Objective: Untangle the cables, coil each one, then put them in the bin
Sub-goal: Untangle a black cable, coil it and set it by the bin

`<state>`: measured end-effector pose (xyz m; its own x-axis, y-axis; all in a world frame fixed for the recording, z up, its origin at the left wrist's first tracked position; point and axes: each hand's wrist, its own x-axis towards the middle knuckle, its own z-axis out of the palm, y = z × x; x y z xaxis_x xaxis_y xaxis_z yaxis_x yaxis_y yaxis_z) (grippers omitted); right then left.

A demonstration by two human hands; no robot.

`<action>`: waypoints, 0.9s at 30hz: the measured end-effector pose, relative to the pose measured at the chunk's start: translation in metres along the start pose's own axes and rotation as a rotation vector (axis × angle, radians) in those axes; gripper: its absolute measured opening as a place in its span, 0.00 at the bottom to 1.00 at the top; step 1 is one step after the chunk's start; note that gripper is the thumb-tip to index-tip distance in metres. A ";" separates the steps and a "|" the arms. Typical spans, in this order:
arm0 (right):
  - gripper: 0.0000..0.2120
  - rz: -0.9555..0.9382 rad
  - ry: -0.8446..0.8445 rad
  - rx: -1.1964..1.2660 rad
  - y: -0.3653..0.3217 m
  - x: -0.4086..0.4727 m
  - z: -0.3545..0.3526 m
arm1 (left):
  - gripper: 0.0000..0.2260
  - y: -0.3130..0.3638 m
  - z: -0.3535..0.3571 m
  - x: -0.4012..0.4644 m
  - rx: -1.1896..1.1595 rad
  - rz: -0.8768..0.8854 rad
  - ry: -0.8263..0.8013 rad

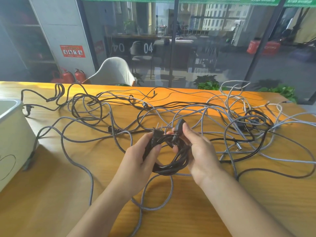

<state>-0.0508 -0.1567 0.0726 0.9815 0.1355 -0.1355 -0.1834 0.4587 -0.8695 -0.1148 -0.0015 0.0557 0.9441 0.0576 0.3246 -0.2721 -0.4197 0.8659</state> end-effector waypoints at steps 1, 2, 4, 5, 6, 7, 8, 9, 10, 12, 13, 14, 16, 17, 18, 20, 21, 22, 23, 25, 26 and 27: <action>0.14 -0.021 -0.007 -0.019 0.001 0.000 -0.001 | 0.10 0.000 0.000 0.000 -0.006 0.008 0.010; 0.12 -0.055 -0.006 -0.028 0.002 0.001 -0.003 | 0.09 0.000 0.000 0.000 -0.011 0.013 0.018; 0.12 -0.147 0.000 -0.056 0.004 0.001 -0.003 | 0.07 0.001 0.001 0.000 -0.033 0.012 0.028; 0.11 -0.222 0.003 -0.124 0.006 0.001 -0.003 | 0.06 0.001 0.002 0.000 -0.045 0.010 0.029; 0.08 -0.311 0.004 -0.225 0.008 -0.001 -0.004 | 0.06 0.001 0.002 0.000 -0.052 0.009 0.027; 0.06 -0.402 -0.001 -0.333 0.010 -0.001 -0.004 | 0.06 0.001 0.003 0.000 -0.053 0.011 0.025; 0.06 -0.483 -0.005 -0.439 0.013 -0.003 -0.005 | 0.05 0.002 0.003 0.000 -0.051 0.015 0.024; 0.08 -0.548 -0.014 -0.532 0.016 -0.003 -0.006 | 0.05 0.002 0.003 0.000 -0.048 0.020 0.029; 0.11 -0.596 -0.034 -0.619 0.018 -0.003 -0.008 | 0.06 0.002 0.003 0.000 -0.047 0.023 0.044; 0.16 -0.627 -0.118 -0.770 0.023 -0.002 -0.012 | 0.10 0.001 0.001 0.001 -0.060 0.015 0.090; 0.20 -0.621 -0.156 -0.848 0.025 -0.001 -0.013 | 0.12 0.001 -0.001 0.002 -0.070 0.007 0.113; 0.23 -0.612 -0.182 -0.925 0.025 0.000 -0.013 | 0.14 0.000 -0.002 0.003 -0.075 -0.002 0.128; 0.25 -0.589 -0.215 -0.990 0.026 0.000 -0.012 | 0.17 -0.002 -0.004 0.004 -0.067 -0.016 0.141; 0.25 -0.583 -0.229 -0.980 0.026 0.000 -0.011 | 0.18 -0.002 -0.005 0.004 -0.061 -0.022 0.145; 0.24 -0.587 -0.240 -0.970 0.025 0.000 -0.010 | 0.18 -0.002 -0.004 0.004 -0.058 -0.028 0.148; 0.22 -0.611 -0.253 -0.975 0.024 0.000 -0.010 | 0.15 0.000 -0.005 0.006 -0.075 -0.029 0.181; 0.21 -0.621 -0.259 -0.985 0.023 0.000 -0.010 | 0.14 0.001 -0.007 0.007 -0.105 -0.029 0.225; 0.21 -0.628 -0.270 -0.996 0.022 0.000 -0.010 | 0.13 0.002 -0.010 0.009 -0.144 -0.039 0.286; 0.22 -0.636 -0.289 -1.007 0.022 -0.001 -0.010 | 0.13 0.003 -0.013 0.010 -0.173 -0.056 0.346; 0.22 -0.657 -0.357 -1.031 0.023 -0.005 -0.009 | 0.15 0.004 -0.019 0.011 -0.177 -0.091 0.398; 0.23 -0.665 -0.393 -1.041 0.024 -0.007 -0.009 | 0.15 0.003 -0.020 0.010 -0.152 -0.106 0.397; 0.23 -0.673 -0.411 -1.039 0.025 -0.009 -0.010 | 0.16 0.002 -0.021 0.010 -0.120 -0.119 0.398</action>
<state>-0.0638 -0.1546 0.0472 0.7406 0.4884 0.4615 0.6447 -0.3227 -0.6930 -0.1098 0.0168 0.0688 0.8312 0.4538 0.3213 -0.2081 -0.2820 0.9366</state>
